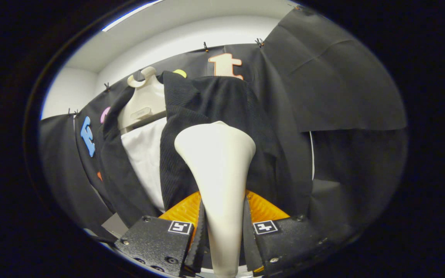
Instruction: Iron the clothes twice with a garment steamer, once on the left side and once on the right side.
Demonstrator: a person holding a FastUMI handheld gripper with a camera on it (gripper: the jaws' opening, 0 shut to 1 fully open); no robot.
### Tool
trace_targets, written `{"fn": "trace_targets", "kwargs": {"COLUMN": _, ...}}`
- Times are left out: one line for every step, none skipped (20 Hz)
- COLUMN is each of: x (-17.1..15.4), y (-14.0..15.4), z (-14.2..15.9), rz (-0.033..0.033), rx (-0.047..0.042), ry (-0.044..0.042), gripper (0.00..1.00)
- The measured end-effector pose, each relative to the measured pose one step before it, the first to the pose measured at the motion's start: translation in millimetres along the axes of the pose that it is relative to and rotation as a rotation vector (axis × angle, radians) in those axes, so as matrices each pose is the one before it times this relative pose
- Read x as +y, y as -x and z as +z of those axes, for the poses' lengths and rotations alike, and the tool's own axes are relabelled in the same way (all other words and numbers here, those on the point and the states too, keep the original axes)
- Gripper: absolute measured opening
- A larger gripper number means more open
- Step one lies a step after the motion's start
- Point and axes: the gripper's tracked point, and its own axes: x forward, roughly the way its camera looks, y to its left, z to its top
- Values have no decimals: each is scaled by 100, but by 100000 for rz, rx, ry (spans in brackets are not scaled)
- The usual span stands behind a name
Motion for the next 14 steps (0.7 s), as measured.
{"fn": "trace_targets", "kwargs": {"x": -76, "y": -1, "z": -403, "rz": 101, "rx": 779, "ry": -516, "gripper": 44}}
{"fn": "trace_targets", "kwargs": {"x": -45, "y": 16, "z": -425, "rz": 278, "rx": 794, "ry": -564, "gripper": 44}}
{"fn": "trace_targets", "kwargs": {"x": -28, "y": -105, "z": -148, "rz": -71, "rx": 494, "ry": 28, "gripper": 44}}
{"fn": "trace_targets", "kwargs": {"x": -56, "y": -133, "z": -353, "rz": -314, "rx": 427, "ry": 125, "gripper": 45}}
{"fn": "trace_targets", "kwargs": {"x": 9, "y": -38, "z": -323, "rz": -124, "rx": 317, "ry": -23, "gripper": 45}}
{"fn": "trace_targets", "kwargs": {"x": -104, "y": 224, "z": -330, "rz": 74, "rx": 310, "ry": -128, "gripper": 45}}
{"fn": "trace_targets", "kwargs": {"x": -197, "y": 140, "z": -349, "rz": -331, "rx": 364, "ry": 210, "gripper": 45}}
{"fn": "trace_targets", "kwargs": {"x": -361, "y": 132, "z": -367, "rz": -492, "rx": 296, "ry": 362, "gripper": 45}}
{"fn": "trace_targets", "kwargs": {"x": -115, "y": 57, "z": -365, "rz": -408, "rx": 365, "ry": 362, "gripper": 45}}
{"fn": "trace_targets", "kwargs": {"x": 49, "y": -24, "z": -401, "rz": -265, "rx": 504, "ry": 319, "gripper": 45}}
{"fn": "trace_targets", "kwargs": {"x": 71, "y": 5, "z": -448, "rz": -176, "rx": 509, "ry": 633, "gripper": 45}}
{"fn": "trace_targets", "kwargs": {"x": 9, "y": -41, "z": -575, "rz": -288, "rx": 456, "ry": 766, "gripper": 45}}
{"fn": "trace_targets", "kwargs": {"x": 57, "y": 8, "z": -588, "rz": -308, "rx": 619, "ry": 981, "gripper": 45}}
{"fn": "trace_targets", "kwargs": {"x": 6, "y": -62, "z": -628, "rz": -417, "rx": 537, "ry": 895, "gripper": 45}}
